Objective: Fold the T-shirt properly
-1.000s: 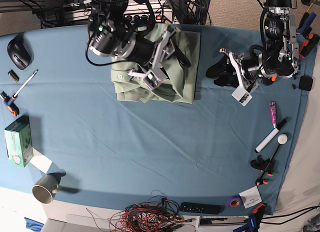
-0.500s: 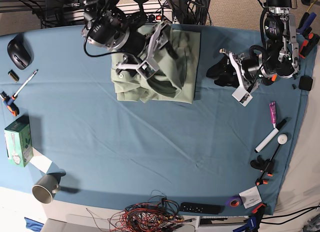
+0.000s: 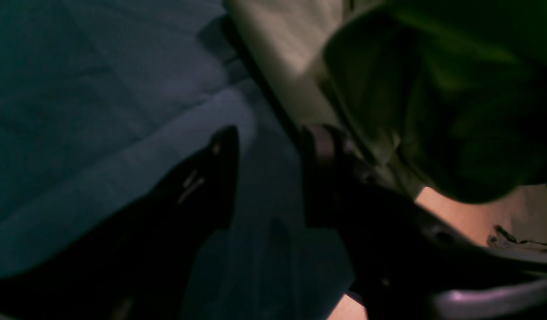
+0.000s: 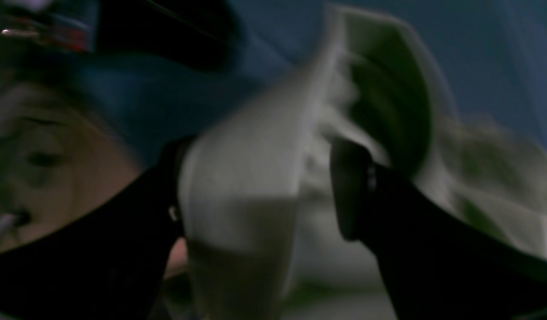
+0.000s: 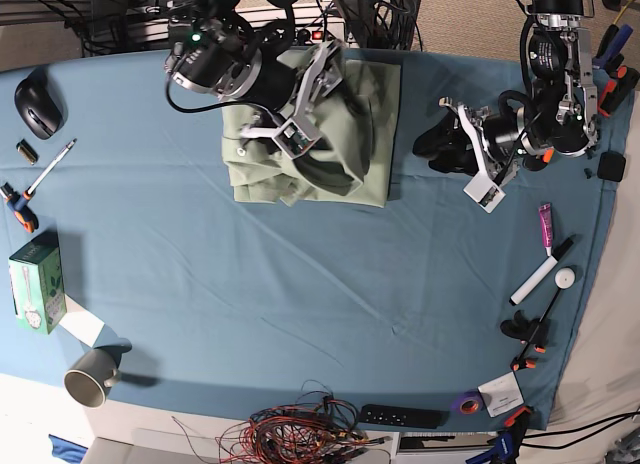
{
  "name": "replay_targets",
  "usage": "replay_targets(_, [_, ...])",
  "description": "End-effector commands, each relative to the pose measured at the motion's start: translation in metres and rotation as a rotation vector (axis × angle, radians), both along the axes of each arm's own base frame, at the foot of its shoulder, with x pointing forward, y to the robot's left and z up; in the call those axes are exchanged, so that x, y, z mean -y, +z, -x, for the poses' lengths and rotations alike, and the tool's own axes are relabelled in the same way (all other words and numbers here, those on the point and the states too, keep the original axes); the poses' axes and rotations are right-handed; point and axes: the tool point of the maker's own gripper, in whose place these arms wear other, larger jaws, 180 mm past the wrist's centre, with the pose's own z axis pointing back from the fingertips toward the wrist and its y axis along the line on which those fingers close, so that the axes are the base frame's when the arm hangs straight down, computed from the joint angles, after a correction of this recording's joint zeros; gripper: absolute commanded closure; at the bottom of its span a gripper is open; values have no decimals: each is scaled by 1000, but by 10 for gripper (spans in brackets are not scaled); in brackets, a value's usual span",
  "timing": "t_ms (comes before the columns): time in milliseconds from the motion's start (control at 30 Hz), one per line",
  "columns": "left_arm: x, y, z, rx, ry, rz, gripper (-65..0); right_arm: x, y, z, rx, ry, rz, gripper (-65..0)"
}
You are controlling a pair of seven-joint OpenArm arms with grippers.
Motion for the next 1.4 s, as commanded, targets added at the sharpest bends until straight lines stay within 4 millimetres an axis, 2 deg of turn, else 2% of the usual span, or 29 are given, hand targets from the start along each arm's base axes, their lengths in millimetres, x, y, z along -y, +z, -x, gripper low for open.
replay_targets(0, [-1, 11, -7, 39, 4, 11, -244, -5, 14, -6, 44, -10, -50, -387])
replay_targets(233, [0, 11, -6, 39, 1, 13, -244, -16, 24, -5, 30, -17, -161, -414])
replay_targets(300, [0, 11, -6, 39, 1, 14, -244, -27, 34, -2, 25, 1, -252, -414])
replay_targets(400, [0, 11, -6, 39, 1, 14, -244, -32, 40, -3, 26, -2, -296, -414])
replay_targets(500, [0, 11, -6, 39, 1, 14, -244, -45, 54, 1, -17, -10, -449, -414])
replay_targets(600, [0, 11, -6, 38, 1, 14, -244, -42, 41, -3, -48, -66, -402, -414])
replay_targets(700, [0, 11, -6, 39, 1, 14, -244, -47, 44, 1, -71, -59, -449, -414])
replay_targets(867, [0, 11, -6, 38, 1, 14, -244, -31, 29, -6, -35, -104, -313, -414])
replay_targets(1000, [0, 11, -6, 37, 1, 13, -243, -23, 27, -16, 7, -122, -247, -414])
replay_targets(1100, [0, 9, -5, 29, -4, 6, -243, -11, 29, -33, 73, -147, -167, -414])
replay_targets(1233, [-3, 3, -2, 14, -1, -20, -243, 16, 41, -63, 236, -189, -27, -414])
replay_targets(1367, [-10, -14, 8, -59, 39, -47, -243, 59, 46, -88, 322, -322, 123, -414])
